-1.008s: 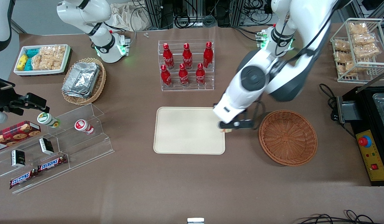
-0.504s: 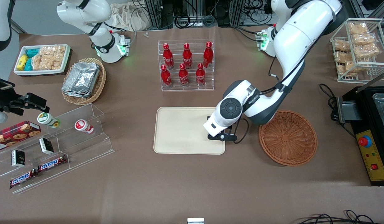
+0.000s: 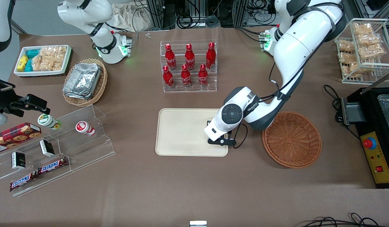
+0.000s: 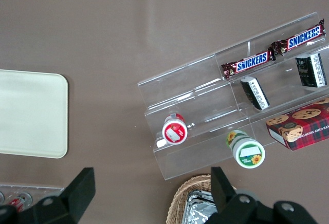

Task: Place sandwich from basket to tray
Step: 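Set the sandwich upright on the tray and open the left gripper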

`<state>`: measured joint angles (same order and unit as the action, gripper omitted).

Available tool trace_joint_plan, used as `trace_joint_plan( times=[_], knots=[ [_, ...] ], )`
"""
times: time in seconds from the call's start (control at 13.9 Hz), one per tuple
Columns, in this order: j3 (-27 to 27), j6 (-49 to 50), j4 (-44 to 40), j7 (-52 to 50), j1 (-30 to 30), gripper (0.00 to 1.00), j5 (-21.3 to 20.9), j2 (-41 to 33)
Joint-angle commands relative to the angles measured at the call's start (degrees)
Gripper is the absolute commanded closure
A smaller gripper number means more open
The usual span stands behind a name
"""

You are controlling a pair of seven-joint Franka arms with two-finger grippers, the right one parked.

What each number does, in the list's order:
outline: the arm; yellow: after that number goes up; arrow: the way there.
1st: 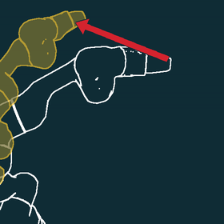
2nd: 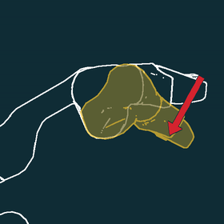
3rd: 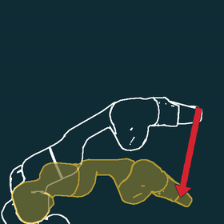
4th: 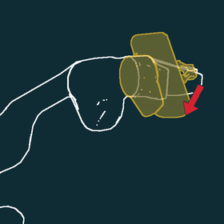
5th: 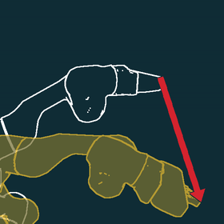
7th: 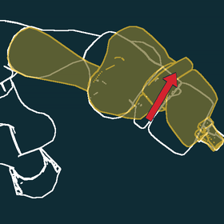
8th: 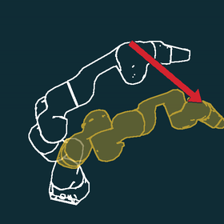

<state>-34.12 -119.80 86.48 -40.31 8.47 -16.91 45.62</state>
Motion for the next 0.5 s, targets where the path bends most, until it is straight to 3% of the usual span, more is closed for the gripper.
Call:
trace_joint_plan(
  times=[0.0, 0.07, 0.14, 0.22, 0.43],
  knots=[
    [0.1, -0.2, -1.8, 0.0, 0.9, 0.72, -1.3, 1.5],
    [0.2, -0.2, -1.8, 0.1, 0.9, 0.53, -1.2, 1.7],
    [0.7, -0.2, -1.9, 0.1, 1.0, 0.2, -1.2, 1.7],
    [0.9, -0.2, -1.9, 0.1, 1.0, 0.0, -1.3, 1.6],
    [0.9, 0.4, -1.9, -0.1, 0.2, 0.0, -1.1, 0.4]
  ],
)
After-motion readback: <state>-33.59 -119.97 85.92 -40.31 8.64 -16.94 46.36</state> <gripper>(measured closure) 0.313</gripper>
